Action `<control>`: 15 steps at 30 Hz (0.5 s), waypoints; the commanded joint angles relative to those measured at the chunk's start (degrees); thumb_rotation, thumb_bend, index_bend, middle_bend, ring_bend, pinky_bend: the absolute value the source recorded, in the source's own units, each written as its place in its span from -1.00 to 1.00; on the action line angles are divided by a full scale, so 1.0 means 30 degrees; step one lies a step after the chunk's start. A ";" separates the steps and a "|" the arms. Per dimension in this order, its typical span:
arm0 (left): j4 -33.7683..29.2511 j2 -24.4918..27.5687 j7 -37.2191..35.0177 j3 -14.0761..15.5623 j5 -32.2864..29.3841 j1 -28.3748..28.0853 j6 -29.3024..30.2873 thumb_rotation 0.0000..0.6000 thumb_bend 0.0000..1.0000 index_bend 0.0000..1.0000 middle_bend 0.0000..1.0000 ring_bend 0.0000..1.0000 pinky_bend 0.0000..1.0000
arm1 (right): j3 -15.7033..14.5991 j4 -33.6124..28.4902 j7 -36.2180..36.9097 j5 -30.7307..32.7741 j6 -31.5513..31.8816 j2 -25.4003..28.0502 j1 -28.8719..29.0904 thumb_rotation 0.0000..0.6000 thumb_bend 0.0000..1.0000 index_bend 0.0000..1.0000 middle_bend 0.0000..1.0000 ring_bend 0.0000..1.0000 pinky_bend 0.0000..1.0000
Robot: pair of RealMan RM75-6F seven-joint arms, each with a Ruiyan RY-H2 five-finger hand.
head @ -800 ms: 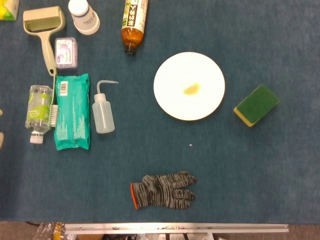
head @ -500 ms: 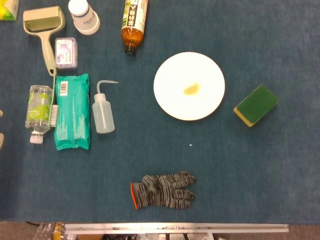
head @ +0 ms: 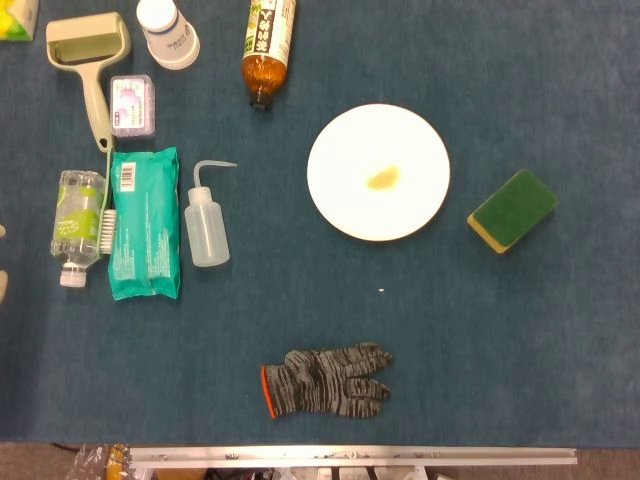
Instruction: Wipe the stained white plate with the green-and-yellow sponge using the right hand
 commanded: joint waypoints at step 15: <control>0.0505 -0.0257 -0.0400 0.0102 -0.0140 0.0132 -0.0133 1.00 -0.41 -0.29 -0.41 -0.68 -0.19 | 0.0677 0.2495 0.1437 0.0938 -0.6544 -0.1262 0.4563 1.00 -1.00 -0.44 -0.49 -0.72 -0.57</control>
